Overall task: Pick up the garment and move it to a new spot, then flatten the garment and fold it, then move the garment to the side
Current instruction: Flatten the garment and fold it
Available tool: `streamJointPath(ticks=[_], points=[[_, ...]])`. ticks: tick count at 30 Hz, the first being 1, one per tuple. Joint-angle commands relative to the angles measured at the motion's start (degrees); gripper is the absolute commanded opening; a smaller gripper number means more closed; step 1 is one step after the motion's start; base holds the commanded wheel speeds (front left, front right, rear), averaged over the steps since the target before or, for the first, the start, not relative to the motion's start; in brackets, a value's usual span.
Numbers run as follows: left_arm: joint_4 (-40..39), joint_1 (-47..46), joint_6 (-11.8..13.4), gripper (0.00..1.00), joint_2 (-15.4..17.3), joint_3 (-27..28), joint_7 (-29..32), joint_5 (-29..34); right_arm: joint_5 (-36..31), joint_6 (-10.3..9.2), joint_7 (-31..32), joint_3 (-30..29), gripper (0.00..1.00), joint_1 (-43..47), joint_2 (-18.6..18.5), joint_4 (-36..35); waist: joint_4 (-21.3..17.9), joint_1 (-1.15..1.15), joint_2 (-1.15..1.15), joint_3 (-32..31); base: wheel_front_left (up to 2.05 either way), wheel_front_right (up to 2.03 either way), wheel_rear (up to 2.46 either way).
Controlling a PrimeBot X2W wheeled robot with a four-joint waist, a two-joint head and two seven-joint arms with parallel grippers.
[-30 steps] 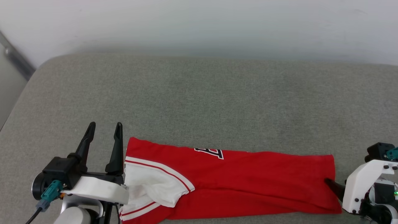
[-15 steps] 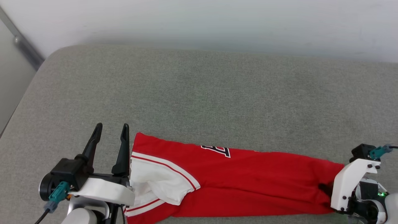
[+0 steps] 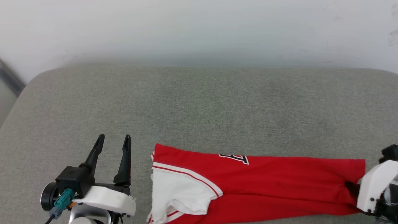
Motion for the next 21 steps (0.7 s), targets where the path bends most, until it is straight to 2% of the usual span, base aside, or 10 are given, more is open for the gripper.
streamJointPath(ticks=[1, 7, 9, 12, 17, 21], points=[[-0.2, 0.8, 0.4, 1.00, 0.0, 0.0, 0.1, 0.3, -0.9, -0.04, 0.5, -2.9, 0.00, 1.2, -0.5, -0.8, -1.0, 0.00, 0.00, -0.5, 0.00, 0.00, 0.00], [-0.3, 1.7, 1.1, 1.00, 0.2, -0.2, 0.3, 0.4, -3.2, -0.03, 2.3, -12.3, 0.00, 3.7, 2.3, -4.9, -2.5, 0.00, 0.00, -1.1, 0.00, 0.00, 0.00], [-0.3, 1.8, 1.2, 1.00, 0.3, -0.2, 0.3, 0.4, -2.5, -0.03, 3.0, -13.2, 0.00, 3.7, 3.4, -5.5, -2.7, 0.00, 0.00, -1.2, 0.00, 0.00, 0.00], [-0.3, 1.8, 1.2, 1.00, 0.4, -0.5, 0.7, 0.5, 1.7, -0.02, 5.8, -15.5, 0.00, 2.4, 7.7, -7.3, -2.8, 0.00, 0.00, -1.4, 0.00, 0.00, 0.00], [-0.4, 1.4, 1.0, 1.00, 0.5, -1.2, 1.2, 0.5, 15.6, -0.02, 15.3, -15.9, 0.00, 0.6, 11.7, -8.0, -2.0, 0.00, 0.00, -1.8, 0.00, 0.00, 0.00], [-0.7, 0.9, 0.7, 1.00, 0.5, -1.6, 1.4, 0.2, 29.9, -0.02, 18.3, -9.6, 0.00, 0.3, 11.9, -4.7, -1.1, 0.00, 0.00, -1.6, 0.00, 0.00, 0.00]])
